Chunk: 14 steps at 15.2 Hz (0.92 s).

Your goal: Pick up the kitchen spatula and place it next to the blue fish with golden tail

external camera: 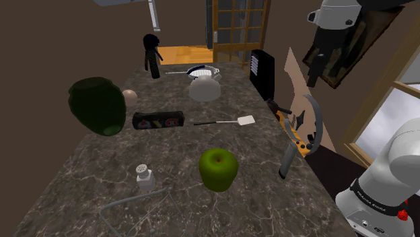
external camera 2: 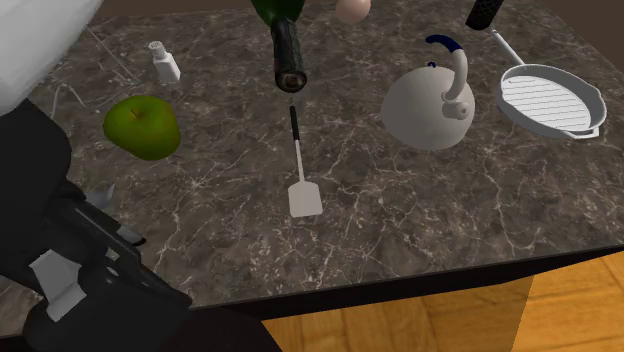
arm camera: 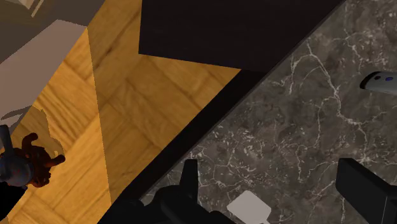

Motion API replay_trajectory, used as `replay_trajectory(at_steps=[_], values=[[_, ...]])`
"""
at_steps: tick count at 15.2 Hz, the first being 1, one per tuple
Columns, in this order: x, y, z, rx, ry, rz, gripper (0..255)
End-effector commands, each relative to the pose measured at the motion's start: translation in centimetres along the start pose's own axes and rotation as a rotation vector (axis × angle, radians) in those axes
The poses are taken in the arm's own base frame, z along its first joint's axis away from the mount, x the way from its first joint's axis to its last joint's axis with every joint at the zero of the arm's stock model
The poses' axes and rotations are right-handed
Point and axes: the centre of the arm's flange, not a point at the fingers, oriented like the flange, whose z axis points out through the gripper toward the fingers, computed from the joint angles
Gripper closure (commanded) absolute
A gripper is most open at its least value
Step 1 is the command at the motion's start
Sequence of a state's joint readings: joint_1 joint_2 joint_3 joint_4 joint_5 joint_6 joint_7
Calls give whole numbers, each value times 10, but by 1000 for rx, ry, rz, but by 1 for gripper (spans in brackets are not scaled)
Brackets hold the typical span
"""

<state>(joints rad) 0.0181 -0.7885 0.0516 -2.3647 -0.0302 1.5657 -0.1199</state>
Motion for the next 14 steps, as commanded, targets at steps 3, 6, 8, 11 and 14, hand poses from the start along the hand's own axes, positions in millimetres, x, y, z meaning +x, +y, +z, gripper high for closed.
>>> replay_trajectory(at_steps=[3,6,8,11,14], values=[[21,1,15,6,7,-54,0],[52,1,37,14,18,-135,0],[73,0,51,20,26,-188,0],[104,-5,73,28,37,-269,0],[135,-12,94,36,48,-350,0]])
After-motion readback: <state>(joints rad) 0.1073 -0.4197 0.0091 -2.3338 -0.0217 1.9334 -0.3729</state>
